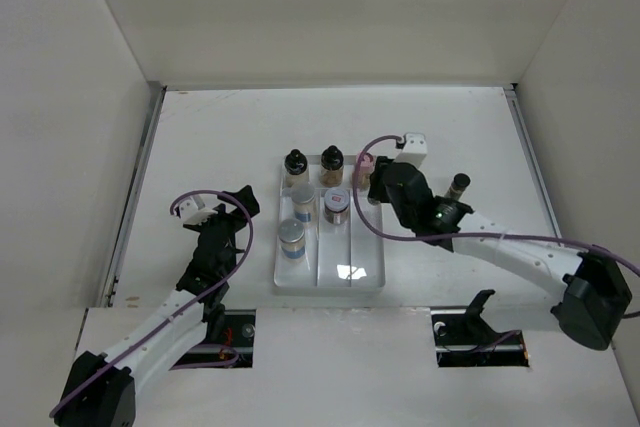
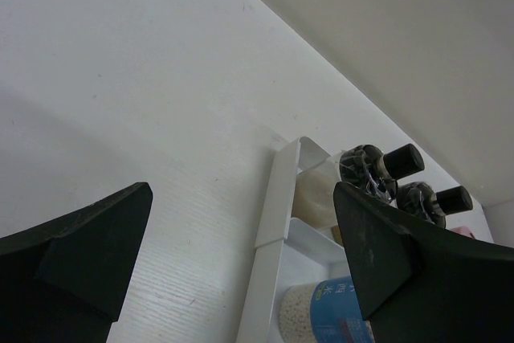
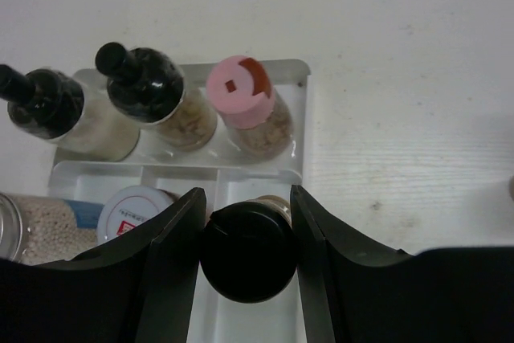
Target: Organize the condiment bottles
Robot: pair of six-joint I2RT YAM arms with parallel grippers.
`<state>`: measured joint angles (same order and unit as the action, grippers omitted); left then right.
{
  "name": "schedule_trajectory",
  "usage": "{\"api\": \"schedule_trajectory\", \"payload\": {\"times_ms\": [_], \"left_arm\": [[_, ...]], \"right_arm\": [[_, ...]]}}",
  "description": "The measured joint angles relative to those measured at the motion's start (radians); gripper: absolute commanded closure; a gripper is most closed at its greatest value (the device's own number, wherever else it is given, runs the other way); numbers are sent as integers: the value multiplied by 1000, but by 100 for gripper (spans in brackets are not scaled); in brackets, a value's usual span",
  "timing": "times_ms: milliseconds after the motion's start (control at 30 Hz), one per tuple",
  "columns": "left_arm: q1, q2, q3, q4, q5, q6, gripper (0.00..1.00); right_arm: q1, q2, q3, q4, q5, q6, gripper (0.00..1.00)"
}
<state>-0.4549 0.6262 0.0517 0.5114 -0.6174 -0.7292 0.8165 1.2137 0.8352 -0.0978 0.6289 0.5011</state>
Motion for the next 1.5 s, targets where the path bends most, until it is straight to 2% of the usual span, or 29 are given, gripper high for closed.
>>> {"api": "schedule_trajectory", "payload": {"times_ms": [300,433,667,767,933,1033,1167,1300,1400,1500], "left_arm": [[1,-3,0,0,1,0,0],[1,-6,0,0,0,0,0],[0,-8,0,0,1,0,0],[0,-8,0,0,0,0,0],[1,-9,0,0,0,0,0],[1,-9,0,0,1,0,0],[-3,-9,0,0,-1,0,0],[-5,-21,0,-1,0,0,0],[-5,-30,0,-1,-1,0,0],[-4,-31,0,-1,-1,0,0]], "right_arm": [[24,226,41,58,-9,-7,54],[24,249,40,66,-8,-3,47],[27,248,31,90,-8,18,25],[34,222,27,84,-8,19,20],[28,14,-17,35,-7,16,15],[-64,-150,-36,6,3,12,13],[-320,-237,-65,-14,40,-1,11],[-494,-134,-79,-33,62,-17,10],[-533,7,-79,-43,53,-28,11],[-552,82,-79,-61,23,-35,15]]}}
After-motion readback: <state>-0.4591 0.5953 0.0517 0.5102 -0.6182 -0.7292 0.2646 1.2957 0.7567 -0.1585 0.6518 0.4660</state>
